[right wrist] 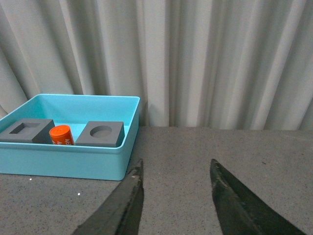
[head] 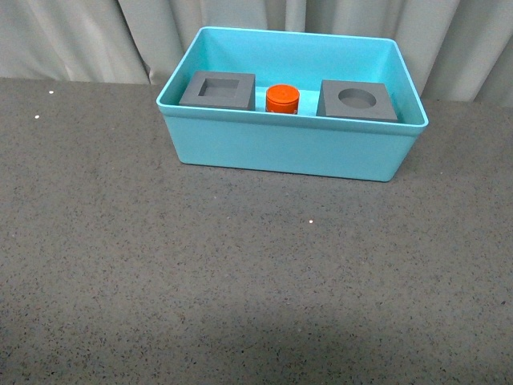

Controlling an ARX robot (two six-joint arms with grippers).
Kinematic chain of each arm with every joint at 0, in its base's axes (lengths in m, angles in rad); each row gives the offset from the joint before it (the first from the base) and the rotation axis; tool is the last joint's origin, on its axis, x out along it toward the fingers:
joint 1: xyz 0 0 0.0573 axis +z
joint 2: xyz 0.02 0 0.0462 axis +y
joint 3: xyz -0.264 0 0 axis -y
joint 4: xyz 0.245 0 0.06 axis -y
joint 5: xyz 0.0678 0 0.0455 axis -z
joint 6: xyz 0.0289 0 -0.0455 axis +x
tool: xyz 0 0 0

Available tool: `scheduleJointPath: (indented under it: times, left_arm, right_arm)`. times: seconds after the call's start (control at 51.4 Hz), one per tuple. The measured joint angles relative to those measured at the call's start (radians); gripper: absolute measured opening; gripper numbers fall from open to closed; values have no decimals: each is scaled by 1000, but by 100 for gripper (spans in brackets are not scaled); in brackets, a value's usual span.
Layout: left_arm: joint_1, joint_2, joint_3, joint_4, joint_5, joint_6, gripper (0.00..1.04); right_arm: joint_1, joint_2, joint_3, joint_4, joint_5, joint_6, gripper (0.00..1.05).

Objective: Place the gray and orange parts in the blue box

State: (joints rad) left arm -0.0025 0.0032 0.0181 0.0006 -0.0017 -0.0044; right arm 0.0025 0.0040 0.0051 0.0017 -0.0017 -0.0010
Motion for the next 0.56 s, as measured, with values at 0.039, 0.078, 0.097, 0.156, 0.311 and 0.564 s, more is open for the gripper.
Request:
scheduleJointPath:
  times: [0.039, 0.078, 0.097, 0.156, 0.311, 0.564]
  left_arm:
    - [0, 0, 0, 0, 0, 0, 98]
    - [0, 0, 0, 0, 0, 0, 98]
    - [0, 0, 0, 0, 0, 0, 98]
    - [0, 0, 0, 0, 0, 0, 98]
    - [0, 0, 0, 0, 0, 0, 98]
    - [0, 0, 0, 0, 0, 0, 98]
  right_arm:
    - [0, 0, 0, 0, 0, 0, 49]
    - [0, 0, 0, 0, 0, 0, 58]
    - [0, 0, 0, 0, 0, 0, 64]
    - [0, 0, 0, 0, 0, 0, 76]
    - [0, 0, 0, 0, 0, 1, 94]
    - [0, 0, 0, 0, 0, 1, 95]
